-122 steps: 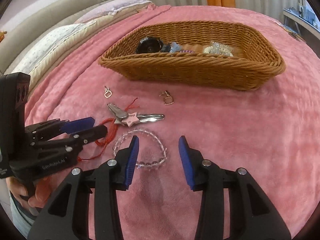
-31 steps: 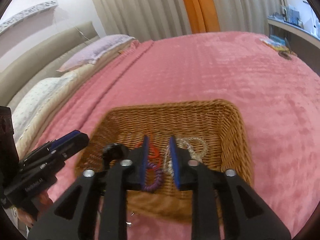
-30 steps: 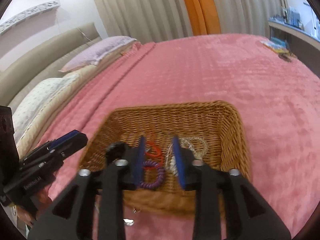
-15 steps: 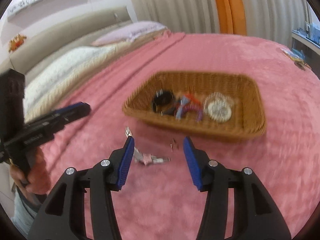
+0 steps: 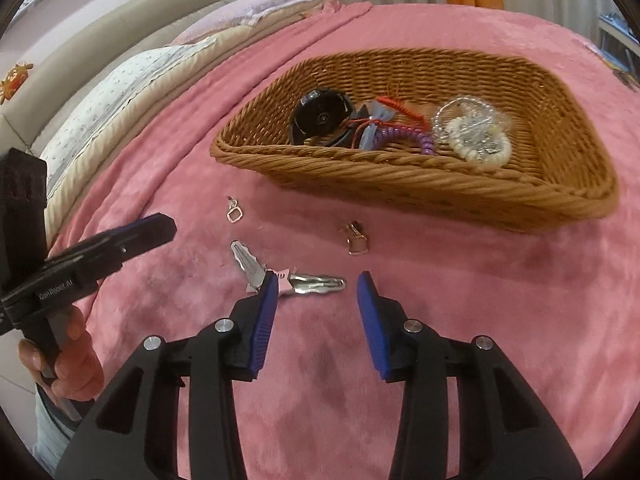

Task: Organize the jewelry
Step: 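Grasp the small silver ring with the left tool while the right grasps the keys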

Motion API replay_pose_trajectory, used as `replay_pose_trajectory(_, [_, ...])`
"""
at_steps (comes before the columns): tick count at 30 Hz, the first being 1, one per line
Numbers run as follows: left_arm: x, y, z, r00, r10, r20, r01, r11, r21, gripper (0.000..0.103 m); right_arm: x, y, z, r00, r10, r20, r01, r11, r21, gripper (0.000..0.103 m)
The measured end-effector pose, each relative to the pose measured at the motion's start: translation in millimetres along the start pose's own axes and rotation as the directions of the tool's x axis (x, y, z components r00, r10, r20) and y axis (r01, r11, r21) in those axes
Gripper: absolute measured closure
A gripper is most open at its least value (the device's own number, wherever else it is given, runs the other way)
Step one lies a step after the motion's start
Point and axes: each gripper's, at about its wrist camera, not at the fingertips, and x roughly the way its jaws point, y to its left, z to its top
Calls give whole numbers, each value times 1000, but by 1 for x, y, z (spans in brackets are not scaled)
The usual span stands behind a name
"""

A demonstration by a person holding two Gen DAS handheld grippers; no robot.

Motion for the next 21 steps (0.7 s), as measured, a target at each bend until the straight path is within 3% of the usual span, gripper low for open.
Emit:
replay_pose_trajectory(8, [16, 11, 4, 999, 37, -18, -38, 998, -51, 58, 34, -7, 17, 993, 94, -74, -89, 993, 72, 65])
replay_pose_trajectory(14, [21, 17, 10, 998, 53, -37, -56, 997, -58, 60, 27, -15, 10, 979, 177, -103, -168, 982, 92, 65])
replay_pose_trajectory(19, [27, 21, 8, 998, 41, -52, -45, 997, -67, 60, 18, 2, -6, 968, 211, -138, -211, 977, 18, 65])
replay_pose_trajectory(21, [29, 22, 7, 998, 37, -58, -41, 996, -73, 60, 15, 13, -13, 972, 185, -144, -192, 981, -38, 65])
